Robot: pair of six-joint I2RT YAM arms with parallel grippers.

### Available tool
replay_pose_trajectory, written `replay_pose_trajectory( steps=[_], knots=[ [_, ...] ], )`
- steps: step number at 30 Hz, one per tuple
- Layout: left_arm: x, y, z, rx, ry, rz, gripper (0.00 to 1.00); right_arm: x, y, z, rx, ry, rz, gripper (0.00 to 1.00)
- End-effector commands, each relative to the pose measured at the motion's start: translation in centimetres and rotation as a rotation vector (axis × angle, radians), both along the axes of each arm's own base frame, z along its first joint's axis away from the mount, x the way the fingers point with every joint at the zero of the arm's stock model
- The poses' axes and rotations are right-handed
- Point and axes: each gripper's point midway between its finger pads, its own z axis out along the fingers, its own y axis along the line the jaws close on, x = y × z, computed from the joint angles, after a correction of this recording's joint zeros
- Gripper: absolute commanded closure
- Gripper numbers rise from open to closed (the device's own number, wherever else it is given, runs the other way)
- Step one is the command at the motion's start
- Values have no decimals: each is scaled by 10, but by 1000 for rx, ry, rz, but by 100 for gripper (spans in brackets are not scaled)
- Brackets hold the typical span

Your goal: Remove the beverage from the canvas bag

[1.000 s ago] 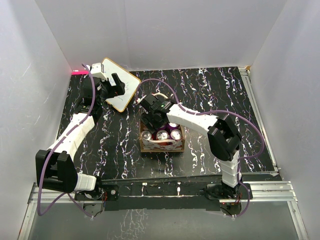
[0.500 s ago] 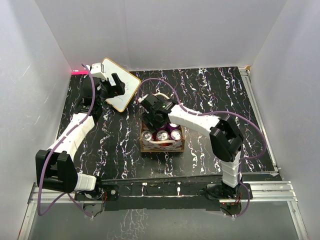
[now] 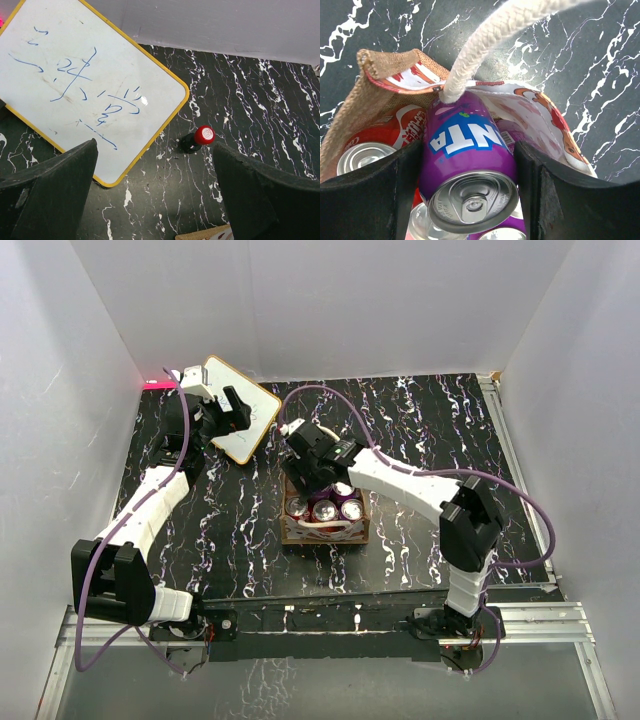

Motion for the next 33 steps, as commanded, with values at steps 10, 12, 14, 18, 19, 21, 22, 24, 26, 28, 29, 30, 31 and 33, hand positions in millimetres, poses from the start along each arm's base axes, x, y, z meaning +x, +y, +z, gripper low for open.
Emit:
replay_pose_trajectory(
  steps=[10, 12, 14, 18, 19, 21, 22, 24, 26, 28, 29, 30, 31, 33],
  knots=[
    [5, -6, 15, -32, -30, -26, 3, 0, -7, 76, 176, -171, -68, 86],
    [5, -5, 14, -26, -30, -22, 3, -1, -9, 81, 187, -180, -72, 87],
    [5, -4, 13, -21, -27, -17, 3, -2, -8, 84, 212, -187, -70, 87],
    [5, -1, 10, -10, -22, -8, 3, 2, -6, 85, 254, -182, -67, 88],
    [5, -1, 9, -10, -20, -7, 3, 4, -5, 86, 266, -180, -68, 89],
    [5, -2, 10, -12, -22, -9, 3, 7, -2, 86, 284, -171, -74, 89],
    [5, -3, 11, -18, -25, -14, 3, 9, -1, 88, 295, -169, -78, 90],
    [8, -6, 5, -24, -9, -24, 3, 10, 2, 91, 318, -158, -80, 90],
    [9, -8, 3, -30, 0, -32, 3, 9, 4, 98, 354, -144, -81, 92],
    [9, -10, 3, -38, 4, -38, 3, 12, 0, 103, 387, -123, -102, 92],
    [9, -10, 2, -40, 5, -40, 3, 13, -4, 106, 411, -107, -116, 92],
    [9, -11, 3, -42, 4, -42, 3, 15, -8, 110, 442, -87, -130, 92],
    [9, -11, 3, -43, 4, -44, 3, 17, -12, 111, 476, -61, -142, 92],
    [9, -11, 3, -45, 3, -45, 3, 19, -18, 119, 561, -13, -149, 92]
  ],
)
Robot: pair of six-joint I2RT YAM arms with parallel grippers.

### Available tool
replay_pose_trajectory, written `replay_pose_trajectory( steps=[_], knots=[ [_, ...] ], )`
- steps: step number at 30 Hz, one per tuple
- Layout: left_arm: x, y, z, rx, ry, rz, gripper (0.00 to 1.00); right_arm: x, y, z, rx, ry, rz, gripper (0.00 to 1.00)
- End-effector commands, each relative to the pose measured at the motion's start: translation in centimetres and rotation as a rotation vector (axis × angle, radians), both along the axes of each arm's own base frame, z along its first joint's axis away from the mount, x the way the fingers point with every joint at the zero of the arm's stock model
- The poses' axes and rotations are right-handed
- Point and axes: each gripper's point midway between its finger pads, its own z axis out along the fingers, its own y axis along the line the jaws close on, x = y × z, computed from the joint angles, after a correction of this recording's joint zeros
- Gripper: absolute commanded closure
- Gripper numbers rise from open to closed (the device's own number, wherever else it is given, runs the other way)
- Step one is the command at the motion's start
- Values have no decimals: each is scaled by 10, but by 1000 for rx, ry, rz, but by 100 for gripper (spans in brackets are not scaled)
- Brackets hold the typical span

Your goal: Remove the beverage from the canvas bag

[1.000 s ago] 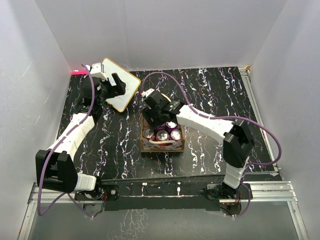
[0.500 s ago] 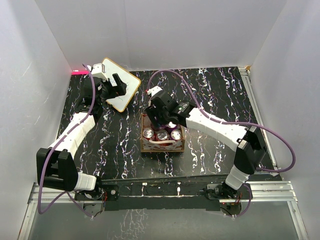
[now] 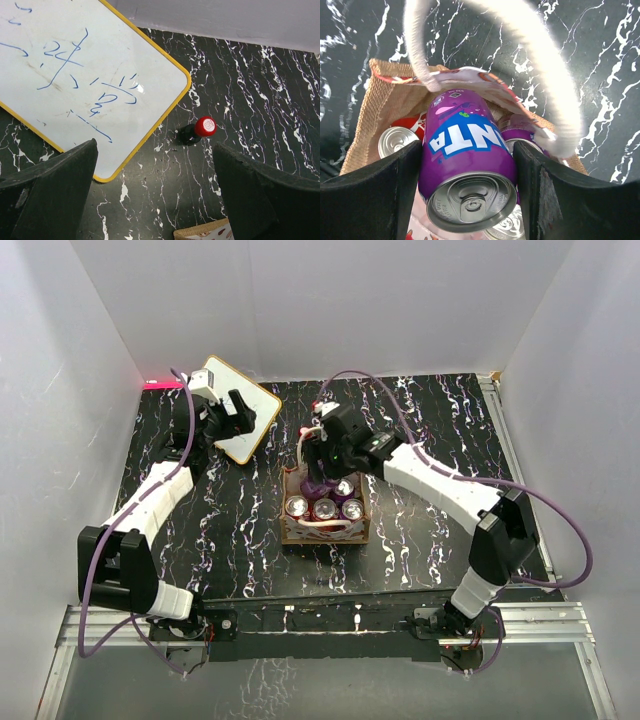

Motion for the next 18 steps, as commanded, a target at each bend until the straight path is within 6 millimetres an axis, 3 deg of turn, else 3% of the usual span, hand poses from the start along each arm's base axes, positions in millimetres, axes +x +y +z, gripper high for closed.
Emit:
replay_pose_trajectory(
  steps=[1, 10, 18],
  knots=[
    [4, -3, 29, -28, -63, -16, 3, 19, 0, 81, 332, -46, -30, 92],
    [2, -2, 28, -23, -61, -10, 3, 25, -26, 95, 517, 20, -56, 92],
    [1, -1, 32, -18, -73, -6, 3, 21, -34, 120, 696, 89, 1, 92]
  ],
)
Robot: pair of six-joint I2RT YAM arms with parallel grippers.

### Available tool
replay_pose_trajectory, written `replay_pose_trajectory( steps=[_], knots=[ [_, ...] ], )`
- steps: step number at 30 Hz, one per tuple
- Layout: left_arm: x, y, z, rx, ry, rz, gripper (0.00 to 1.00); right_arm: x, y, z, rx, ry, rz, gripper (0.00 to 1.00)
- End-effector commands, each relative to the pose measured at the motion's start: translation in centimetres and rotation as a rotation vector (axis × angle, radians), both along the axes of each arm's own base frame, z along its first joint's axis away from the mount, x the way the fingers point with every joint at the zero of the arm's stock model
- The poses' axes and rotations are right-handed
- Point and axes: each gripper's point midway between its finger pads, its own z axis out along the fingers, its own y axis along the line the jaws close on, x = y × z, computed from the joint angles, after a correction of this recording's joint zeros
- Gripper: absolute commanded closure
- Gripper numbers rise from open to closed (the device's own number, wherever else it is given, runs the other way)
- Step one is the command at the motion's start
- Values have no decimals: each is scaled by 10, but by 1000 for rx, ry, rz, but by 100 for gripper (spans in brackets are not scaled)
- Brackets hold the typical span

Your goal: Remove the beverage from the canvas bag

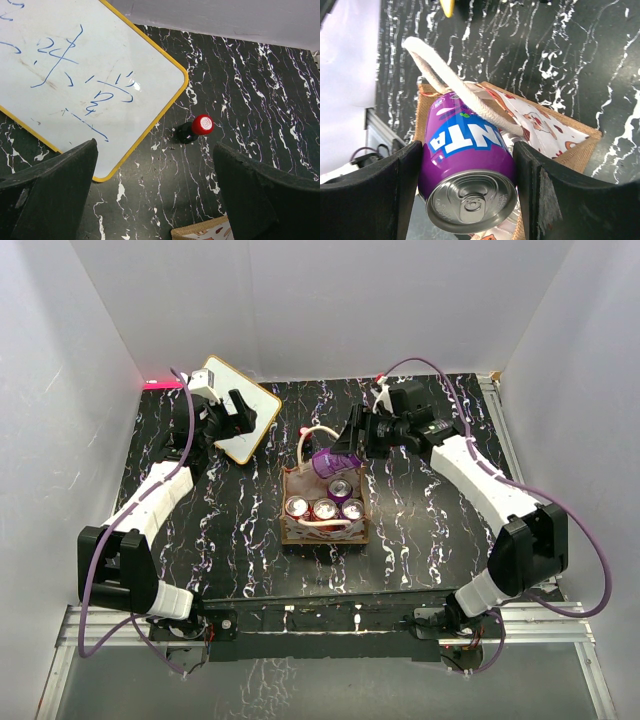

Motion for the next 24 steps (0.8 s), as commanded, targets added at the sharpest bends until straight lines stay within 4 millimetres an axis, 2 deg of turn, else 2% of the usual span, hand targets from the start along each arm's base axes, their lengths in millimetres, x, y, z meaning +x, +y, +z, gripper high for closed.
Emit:
replay_pose_trajectory(
  steps=[1, 4, 9, 14, 16, 20, 22, 24],
  knots=[
    [1, 1, 34, -11, -79, 1, 3, -4, 12, 77, 256, -136, 84, 92],
    [3, -1, 34, -22, -76, -6, 3, -6, -4, 88, 297, -141, 72, 92],
    [3, -4, 33, -37, -69, -16, 3, 1, -57, 100, 331, -158, -10, 92],
    [2, -3, 33, -32, -69, -11, 3, 7, -108, 100, 327, -173, -98, 92],
    [2, -2, 34, -27, -73, -7, 3, 16, -135, 87, 260, -187, -177, 92],
    [0, 3, 34, -12, -78, 7, 3, 32, -170, 48, 60, -174, -340, 92],
    [0, 4, 33, -4, -77, 13, 3, 34, -178, 30, 13, -149, -373, 92],
    [0, 4, 33, -2, -76, 13, 3, 35, -178, 13, 9, -118, -369, 92]
  ],
)
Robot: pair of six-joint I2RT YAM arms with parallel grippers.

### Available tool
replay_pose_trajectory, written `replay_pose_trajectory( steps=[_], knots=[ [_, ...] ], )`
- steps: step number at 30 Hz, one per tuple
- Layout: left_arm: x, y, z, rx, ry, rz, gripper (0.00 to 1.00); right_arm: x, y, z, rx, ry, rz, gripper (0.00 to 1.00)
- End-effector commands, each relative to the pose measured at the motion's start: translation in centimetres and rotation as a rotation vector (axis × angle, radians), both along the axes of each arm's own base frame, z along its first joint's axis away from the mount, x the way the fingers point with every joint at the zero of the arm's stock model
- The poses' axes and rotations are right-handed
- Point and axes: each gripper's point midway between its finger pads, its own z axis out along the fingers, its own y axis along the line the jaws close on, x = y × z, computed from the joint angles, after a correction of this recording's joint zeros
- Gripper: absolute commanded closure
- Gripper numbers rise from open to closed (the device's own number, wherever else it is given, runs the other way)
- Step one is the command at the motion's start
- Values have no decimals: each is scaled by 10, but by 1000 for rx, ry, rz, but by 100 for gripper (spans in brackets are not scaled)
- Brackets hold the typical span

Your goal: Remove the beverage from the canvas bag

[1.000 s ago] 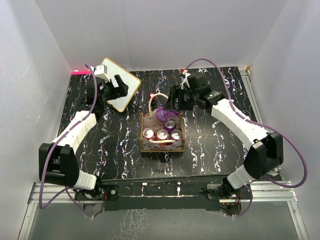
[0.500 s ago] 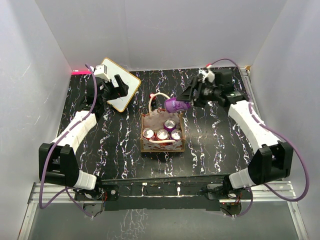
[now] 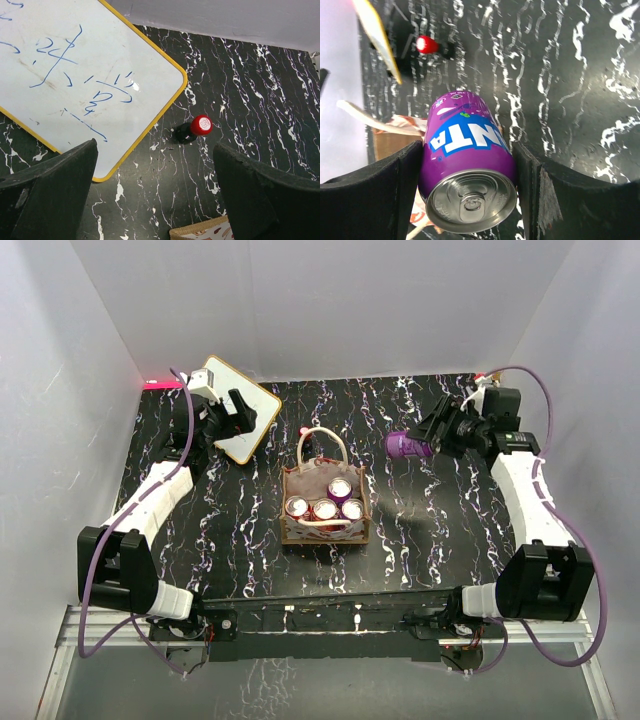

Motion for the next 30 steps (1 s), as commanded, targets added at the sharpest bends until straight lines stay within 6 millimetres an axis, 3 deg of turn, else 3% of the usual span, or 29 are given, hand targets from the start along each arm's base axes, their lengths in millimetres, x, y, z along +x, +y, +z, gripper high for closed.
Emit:
replay_pose_trajectory(
  steps=[1, 7, 17, 22, 24, 26, 30],
  knots=[
    [0, 4, 32, 4, -78, 11, 3, 7, -7, -18, -70, -29, -6, 92],
    [2, -1, 35, -19, -77, -11, 3, 9, -14, -65, -108, 65, -24, 92],
    [0, -1, 41, -30, -87, -11, 3, 43, -26, -93, -341, 172, -17, 92],
    [1, 3, 38, -10, -87, 2, 3, 56, -5, -102, -512, 213, 36, 92],
    [1, 6, 37, 4, -86, 13, 3, 60, 1, -121, -585, 276, 72, 92],
    [1, 8, 36, 14, -84, 19, 3, 65, 7, -127, -635, 300, 98, 92],
    [1, 8, 36, 15, -88, 17, 3, 80, 13, -127, -718, 313, 109, 92]
  ],
)
